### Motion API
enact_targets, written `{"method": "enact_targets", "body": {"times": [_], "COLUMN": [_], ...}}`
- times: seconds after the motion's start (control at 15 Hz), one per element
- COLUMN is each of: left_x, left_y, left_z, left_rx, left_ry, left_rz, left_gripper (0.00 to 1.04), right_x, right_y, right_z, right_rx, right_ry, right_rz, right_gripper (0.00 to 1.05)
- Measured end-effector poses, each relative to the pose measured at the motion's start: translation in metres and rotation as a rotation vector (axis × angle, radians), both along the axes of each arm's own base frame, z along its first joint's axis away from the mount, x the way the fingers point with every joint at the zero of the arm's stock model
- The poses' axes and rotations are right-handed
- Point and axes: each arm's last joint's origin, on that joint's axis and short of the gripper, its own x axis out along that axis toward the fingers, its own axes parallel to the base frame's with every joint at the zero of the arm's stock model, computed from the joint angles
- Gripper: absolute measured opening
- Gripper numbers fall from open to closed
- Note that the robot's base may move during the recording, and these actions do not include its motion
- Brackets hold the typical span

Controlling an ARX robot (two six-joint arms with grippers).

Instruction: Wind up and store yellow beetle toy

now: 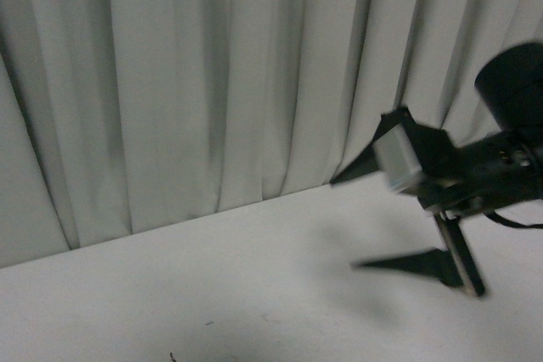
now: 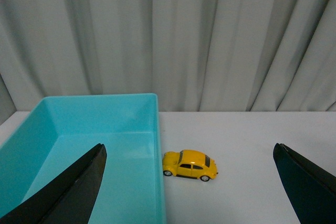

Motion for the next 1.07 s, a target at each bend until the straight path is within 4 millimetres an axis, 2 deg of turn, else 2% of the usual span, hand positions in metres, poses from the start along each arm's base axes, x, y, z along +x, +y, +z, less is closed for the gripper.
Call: {"method": "enact_targets", "body": {"times": [0.07, 0.13, 0.2, 0.27, 0.33, 0.4, 0.47, 0.53, 0.6, 0.67, 0.73, 1.07], "left_x": [0.0, 0.0, 0.0, 0.0, 0.0, 0.0, 0.0, 0.0, 0.0, 0.0, 0.0, 0.0], "left_y": [0.0, 0.0, 0.0, 0.0, 0.0, 0.0, 0.0, 0.0, 0.0, 0.0, 0.0, 0.0], "left_z": [0.0, 0.0, 0.0, 0.0, 0.0, 0.0, 0.0, 0.0, 0.0, 0.0, 0.0, 0.0], "left_rx": [0.0, 0.0, 0.0, 0.0, 0.0, 0.0, 0.0, 0.0, 0.0, 0.0, 0.0, 0.0], "left_ry": [0.0, 0.0, 0.0, 0.001, 0.0, 0.0, 0.0, 0.0, 0.0, 0.0, 0.0, 0.0], "left_rz": [-0.002, 0.0, 0.001, 0.001, -0.003, -0.002, -0.002, -0.002, -0.002, -0.002, -0.001, -0.001], "left_gripper": [0.98, 0.98, 0.98, 0.98, 0.98, 0.98, 0.98, 0.98, 0.98, 0.98, 0.98, 0.98], "right_x": [-0.005, -0.023, -0.057, -0.074, -0.089, -0.106, -0.119, -0.125, -0.129, -0.135, -0.14, -0.155], "right_y": [0.007, 0.02, 0.034, 0.037, 0.043, 0.052, 0.057, 0.057, 0.059, 0.07, 0.072, 0.072], "right_z": [-0.003, -0.016, -0.03, -0.018, 0.007, 0.012, 0.001, -0.001, 0.006, 0.01, 0.007, 0.012], "right_rx": [-0.059, -0.015, 0.167, 0.378, 0.65, 0.799, 0.863, 0.888, 0.927, 0.948, 0.945, 0.956], "right_ry": [-0.055, -0.082, -0.105, -0.207, -0.32, -0.282, -0.192, -0.173, -0.2, -0.204, -0.183, -0.201], "right_rz": [-0.172, -0.377, -0.656, -0.811, -0.87, -0.883, -0.906, -0.936, -0.931, -0.916, -0.912, -0.912], "right_gripper": [0.84, 0.75, 0.6, 0.5, 0.37, 0.25, 0.12, 0.01, 0.02, 0.02, 0.02, 0.02]}}
